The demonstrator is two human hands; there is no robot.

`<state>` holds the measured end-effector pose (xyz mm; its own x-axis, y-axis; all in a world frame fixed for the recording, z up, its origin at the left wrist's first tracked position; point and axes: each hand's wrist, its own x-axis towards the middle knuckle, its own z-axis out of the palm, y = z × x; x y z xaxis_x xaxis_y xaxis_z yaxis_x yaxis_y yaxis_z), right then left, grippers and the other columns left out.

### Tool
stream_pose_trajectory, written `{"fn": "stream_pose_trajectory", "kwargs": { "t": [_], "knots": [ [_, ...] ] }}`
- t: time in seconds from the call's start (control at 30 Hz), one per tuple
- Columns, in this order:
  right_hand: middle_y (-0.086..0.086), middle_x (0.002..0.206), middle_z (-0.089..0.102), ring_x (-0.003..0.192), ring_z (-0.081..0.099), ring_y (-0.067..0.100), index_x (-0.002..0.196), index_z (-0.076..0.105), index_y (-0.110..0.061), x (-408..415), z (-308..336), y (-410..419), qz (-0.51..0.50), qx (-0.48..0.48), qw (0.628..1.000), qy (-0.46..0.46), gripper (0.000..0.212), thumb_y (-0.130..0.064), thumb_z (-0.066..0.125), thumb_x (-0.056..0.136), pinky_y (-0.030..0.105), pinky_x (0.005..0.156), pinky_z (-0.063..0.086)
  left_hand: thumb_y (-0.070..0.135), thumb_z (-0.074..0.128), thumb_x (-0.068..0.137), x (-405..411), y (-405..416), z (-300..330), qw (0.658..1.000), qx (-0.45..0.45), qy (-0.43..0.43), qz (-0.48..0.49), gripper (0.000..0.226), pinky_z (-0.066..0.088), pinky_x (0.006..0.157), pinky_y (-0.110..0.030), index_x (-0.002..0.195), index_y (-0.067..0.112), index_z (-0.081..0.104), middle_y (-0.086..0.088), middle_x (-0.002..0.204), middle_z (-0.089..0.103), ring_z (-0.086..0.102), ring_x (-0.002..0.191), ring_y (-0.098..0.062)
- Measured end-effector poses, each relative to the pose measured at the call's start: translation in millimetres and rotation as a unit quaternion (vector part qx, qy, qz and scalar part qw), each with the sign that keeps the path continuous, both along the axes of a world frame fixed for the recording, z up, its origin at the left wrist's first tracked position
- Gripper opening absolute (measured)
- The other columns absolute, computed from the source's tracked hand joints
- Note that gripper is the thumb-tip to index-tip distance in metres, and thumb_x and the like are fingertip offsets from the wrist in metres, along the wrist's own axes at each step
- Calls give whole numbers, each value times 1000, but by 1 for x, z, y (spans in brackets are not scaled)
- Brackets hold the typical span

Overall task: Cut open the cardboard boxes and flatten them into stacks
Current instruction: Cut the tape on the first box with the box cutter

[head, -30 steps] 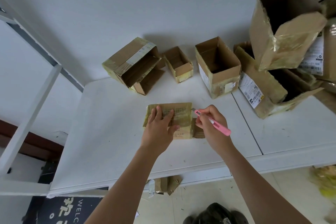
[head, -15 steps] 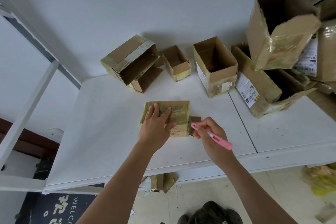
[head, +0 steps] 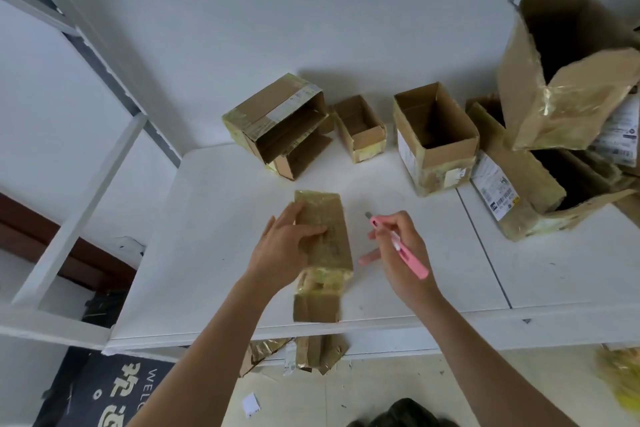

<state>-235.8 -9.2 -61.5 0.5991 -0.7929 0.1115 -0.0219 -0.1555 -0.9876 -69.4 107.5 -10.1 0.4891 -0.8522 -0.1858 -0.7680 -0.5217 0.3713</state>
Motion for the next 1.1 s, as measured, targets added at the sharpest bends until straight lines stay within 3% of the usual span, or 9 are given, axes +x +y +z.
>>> {"fn": "stream_pose_trajectory", "kwargs": {
  "t": [0.1, 0.2, 0.37, 0.43, 0.5, 0.6, 0.73, 0.93, 1.1],
  "knots": [
    [6, 90, 64, 59, 70, 18, 100, 53, -8, 2, -7, 13, -29, 22, 999, -15, 6, -11, 48, 101, 32, 58, 52, 44, 48, 96, -5, 3, 1, 995, 5, 23, 92, 38, 32, 115, -45, 132, 38, 56, 7, 159, 17, 25, 145, -21],
    [6, 88, 65, 76, 68, 16, 99, 54, -8, 9, -10, 7, -57, 39, 997, -39, 7, -3, 49, 99, 25, 70, 55, 82, 54, 72, -17, 0, -11, 991, 54, -56, 111, 83, 34, 111, -45, 133, 28, 41, -2, 149, 25, 34, 135, -27],
    [5, 91, 67, 90, 67, 9, 102, 55, -8, 8, -3, -8, -46, 34, 997, -48, 4, -9, 51, 100, 16, 78, 50, 46, 79, 71, -9, 1, -21, 999, 36, -22, -16, 91, 23, 118, -51, 143, 25, 27, 2, 157, 14, 26, 143, -29],
    [5, 93, 68, 95, 67, 16, 100, 57, -11, 5, -6, -14, -57, 71, 994, -63, 5, -11, 52, 100, 22, 84, 51, 25, 76, 80, 2, 5, -17, 991, 76, -1, -110, 88, 2, 121, -54, 148, 31, 20, 8, 162, 5, 6, 151, -22],
    [9, 94, 69, 98, 68, 26, 97, 58, -12, 4, -9, -14, -53, 124, 987, -88, 5, -11, 54, 100, 34, 91, 52, 11, 69, 86, 9, 9, -16, 987, 73, 41, -135, 82, -3, 122, -49, 146, 36, 19, 11, 160, 11, 8, 150, -19],
    [14, 88, 69, 94, 71, 29, 96, 56, -6, 4, -16, -3, -28, 152, 983, -97, 6, -10, 54, 99, 41, 93, 54, 24, 68, 90, 8, 16, -23, 989, -2, 126, -76, 73, -9, 121, -38, 146, 38, 24, 7, 157, 26, 10, 149, -11],
    [7, 82, 69, 90, 71, 28, 95, 59, -5, 4, -15, 1, -15, 122, 988, -91, 6, -10, 56, 98, 41, 90, 55, 42, 66, 90, 0, 21, -35, 989, -96, 113, -21, 66, -12, 116, -25, 147, 38, 34, 26, 153, 23, 7, 143, 8],
    [5, 88, 71, 91, 71, 19, 99, 62, -6, 0, -9, -3, 33, 85, 995, -42, 9, -15, 58, 98, 24, 81, 54, 38, 68, 89, -10, 26, -44, 989, -119, 89, -18, 64, -11, 117, -26, 145, 35, 40, 30, 149, 24, 9, 141, 10],
    [2, 88, 72, 91, 71, 18, 100, 62, -6, -1, -11, -6, 43, 64, 997, -29, 10, -15, 58, 98, 28, 83, 56, 36, 70, 88, -12, 26, -44, 988, -124, 87, -14, 64, -10, 118, -29, 145, 34, 41, 30, 146, 26, 9, 137, 14]
  ]
}}
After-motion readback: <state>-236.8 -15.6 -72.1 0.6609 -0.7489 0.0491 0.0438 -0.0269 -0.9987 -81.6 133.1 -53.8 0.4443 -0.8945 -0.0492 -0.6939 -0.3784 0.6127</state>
